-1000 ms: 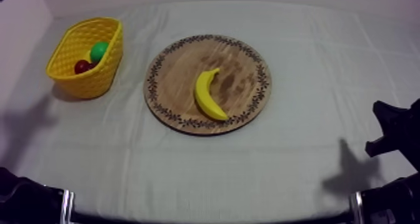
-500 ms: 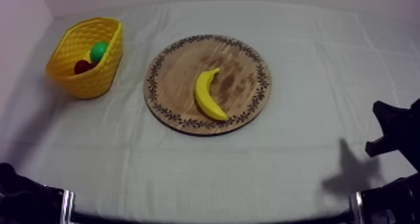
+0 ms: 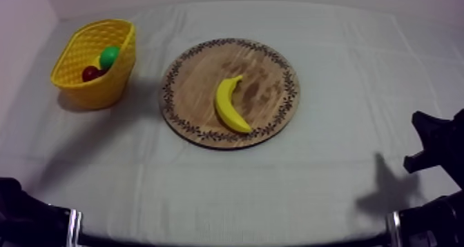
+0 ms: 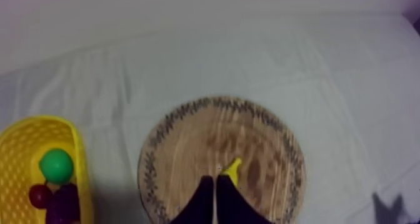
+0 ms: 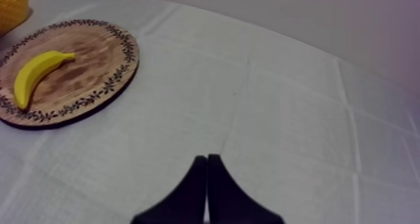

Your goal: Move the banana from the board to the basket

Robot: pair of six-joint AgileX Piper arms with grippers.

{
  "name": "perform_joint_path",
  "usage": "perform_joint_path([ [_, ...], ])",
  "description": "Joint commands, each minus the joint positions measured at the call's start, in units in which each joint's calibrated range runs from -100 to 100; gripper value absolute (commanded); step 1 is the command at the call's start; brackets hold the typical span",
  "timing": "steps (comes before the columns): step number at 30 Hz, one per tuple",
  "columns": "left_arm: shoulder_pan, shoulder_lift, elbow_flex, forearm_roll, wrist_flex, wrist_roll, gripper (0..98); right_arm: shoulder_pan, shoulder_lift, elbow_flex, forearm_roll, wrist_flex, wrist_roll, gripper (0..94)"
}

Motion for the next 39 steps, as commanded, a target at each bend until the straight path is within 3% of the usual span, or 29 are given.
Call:
perform_joint_path([
  [1,0.63,1.91,0.51,-0.1,0.24,0.75,0.0,0.0,0.0,-0.03,0.01,-0.02,0.0,0.3],
  [12,2.41,11.1,-2.84,0.23,5.78,7.49,0.0,0.0,0.0,-0.03,0.01,-0.02,0.02,0.3],
  [17,2.66,13.92,-2.87,1.69,7.23,10.5,0.0,0.0,0.0,-0.03,0.01,-0.02,0.0,0.3],
  [26,2.36,15.62,-0.94,4.96,7.65,11.76,0.0,0.0,0.0,-0.03,0.01,-0.02,0.01,0.3],
  [31,2.42,15.85,-0.96,5.39,7.43,11.65,0.3,0.0,0.0,-0.03,0.01,-0.02,0.0,0.3],
  [33,2.59,15.91,-0.9,5.26,7.26,11.54,8.6,0.0,0.0,-0.03,0.01,-0.02,0.0,0.3],
  [36,2.66,16.0,-0.37,5.7,7.21,11.25,35.4,0.0,0.0,-0.03,0.01,-0.02,0.0,0.3],
  [39,2.56,16.16,-0.03,6.44,7.19,9.94,53.6,0.0,0.0,-0.03,0.01,-0.02,0.0,0.3],
])
